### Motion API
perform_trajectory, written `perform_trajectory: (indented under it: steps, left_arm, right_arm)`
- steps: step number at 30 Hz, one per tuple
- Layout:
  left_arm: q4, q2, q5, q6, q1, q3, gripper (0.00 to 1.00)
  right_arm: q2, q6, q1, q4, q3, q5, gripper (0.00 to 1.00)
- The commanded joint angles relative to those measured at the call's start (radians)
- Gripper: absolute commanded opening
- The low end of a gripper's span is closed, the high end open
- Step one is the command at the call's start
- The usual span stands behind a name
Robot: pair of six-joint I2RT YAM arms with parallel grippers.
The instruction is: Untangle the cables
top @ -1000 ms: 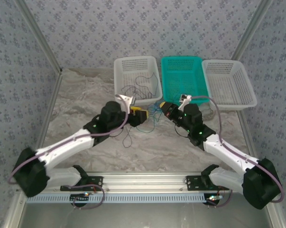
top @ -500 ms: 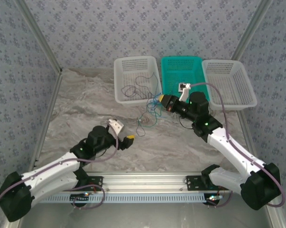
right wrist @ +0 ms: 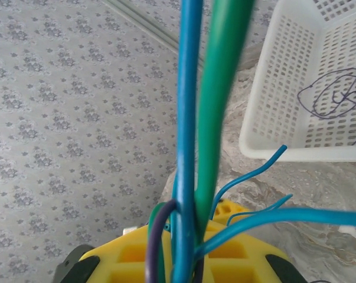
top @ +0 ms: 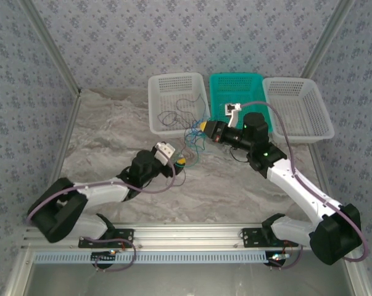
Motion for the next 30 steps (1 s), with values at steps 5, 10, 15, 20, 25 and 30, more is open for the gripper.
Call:
perform_trajectory:
  steps: [5, 10, 15, 20, 25, 30]
  left_arm:
    - [0.250, 0.086, 0.027, -0.071, 0.010, 0.091, 0.62]
    - [0.142, -0.029, -0.019, -0.172, 0.027, 0.089, 0.00]
    - [-0.218, -0.291, -0.032, -0.463, 0.161, 0.113, 0.00]
    - [-0.469, -0.509, -0.099, -0.564, 0.268, 0.120, 0.00]
    - [-0.623, -0.601, -0.081, -0.601, 0.354, 0.162, 0.00]
    - [-0.690, -0.635, -0.070, -0.614, 0.385, 0.204, 0.00]
  right_arm:
    - [-0.019, 0.051, 0.012, -0.052, 0.070, -0.044, 0.00]
    - [-0.055, 0.037, -0.032, -0.223, 0.049, 0.061, 0.00]
    - [-0.126, -0.059, -0.093, -0.406, -0.100, 0.228, 0.08]
    - [-0.164, -0.099, -0.139, -0.487, -0.240, 0.353, 0.06]
    - [-0.165, -0.069, -0.218, -0.500, -0.352, 0.448, 0.12]
    - [-0.114, -0.014, -0.366, -0.421, -0.469, 0.375, 0.19]
